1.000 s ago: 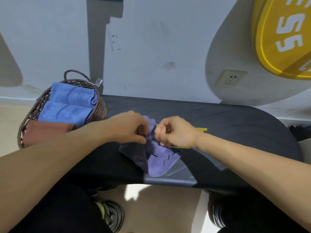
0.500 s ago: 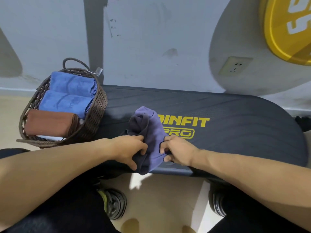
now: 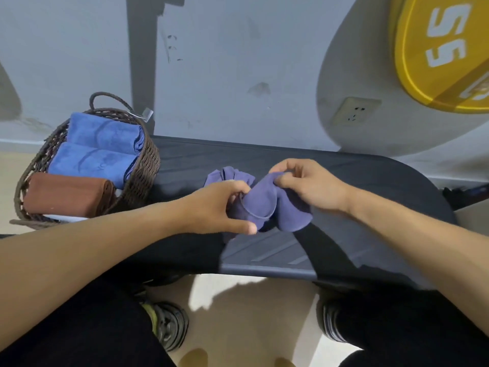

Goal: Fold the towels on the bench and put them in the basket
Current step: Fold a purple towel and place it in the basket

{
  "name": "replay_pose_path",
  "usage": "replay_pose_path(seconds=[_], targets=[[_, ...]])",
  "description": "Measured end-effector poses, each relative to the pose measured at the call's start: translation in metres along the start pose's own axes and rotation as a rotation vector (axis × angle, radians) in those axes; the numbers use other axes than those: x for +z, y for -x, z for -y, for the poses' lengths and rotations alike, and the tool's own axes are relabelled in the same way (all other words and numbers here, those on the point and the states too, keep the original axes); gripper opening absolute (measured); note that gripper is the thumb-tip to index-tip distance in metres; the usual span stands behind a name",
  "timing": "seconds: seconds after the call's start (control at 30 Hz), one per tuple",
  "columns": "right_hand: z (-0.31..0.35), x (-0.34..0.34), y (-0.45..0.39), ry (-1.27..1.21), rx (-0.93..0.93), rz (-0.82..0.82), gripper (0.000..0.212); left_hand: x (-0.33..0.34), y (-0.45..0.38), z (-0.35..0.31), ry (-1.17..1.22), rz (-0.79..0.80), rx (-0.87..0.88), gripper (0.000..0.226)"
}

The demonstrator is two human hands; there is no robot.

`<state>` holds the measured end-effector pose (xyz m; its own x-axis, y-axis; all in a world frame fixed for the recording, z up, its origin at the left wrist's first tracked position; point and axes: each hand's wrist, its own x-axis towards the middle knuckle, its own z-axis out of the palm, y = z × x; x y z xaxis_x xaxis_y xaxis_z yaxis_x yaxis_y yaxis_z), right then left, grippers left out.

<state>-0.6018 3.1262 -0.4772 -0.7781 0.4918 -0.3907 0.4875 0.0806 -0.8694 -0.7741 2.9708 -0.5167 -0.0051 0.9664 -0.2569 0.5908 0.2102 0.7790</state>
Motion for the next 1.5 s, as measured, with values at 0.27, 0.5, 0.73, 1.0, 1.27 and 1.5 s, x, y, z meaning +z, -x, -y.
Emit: replay_pose_path(seconds=[0.27, 0.5, 0.73, 1.0, 1.27, 1.5], targets=[[0.039, -0.06, 0.042, 0.143, 0.045, 0.176, 0.044, -0.006, -0.022, -0.053, 0.312, -0.267, 0.032, 0.015], [0.01, -0.093, 0.049, -0.002, 0.124, -0.083, 0.029, 0.009, -0.049, -0.031, 0.056, -0.172, -0.119, 0.059], [-0.052, -0.161, 0.076, 0.647, 0.488, -0.315, 0.03, 0.037, -0.059, 0.036, -0.674, -0.107, -0.241, 0.026], [-0.097, -0.192, 0.097, 0.525, 0.723, -0.182, 0.011, 0.022, -0.087, 0.014, -0.393, -0.24, -0.084, 0.004], [-0.101, -0.199, 0.095, 0.639, 0.815, -0.252, 0.018, 0.032, -0.077, 0.021, -0.568, 0.031, -0.176, 0.009], [-0.095, -0.186, 0.07, 0.481, 0.713, -0.322, 0.007, 0.034, -0.072, 0.012, -0.47, 0.113, -0.15, 0.012]])
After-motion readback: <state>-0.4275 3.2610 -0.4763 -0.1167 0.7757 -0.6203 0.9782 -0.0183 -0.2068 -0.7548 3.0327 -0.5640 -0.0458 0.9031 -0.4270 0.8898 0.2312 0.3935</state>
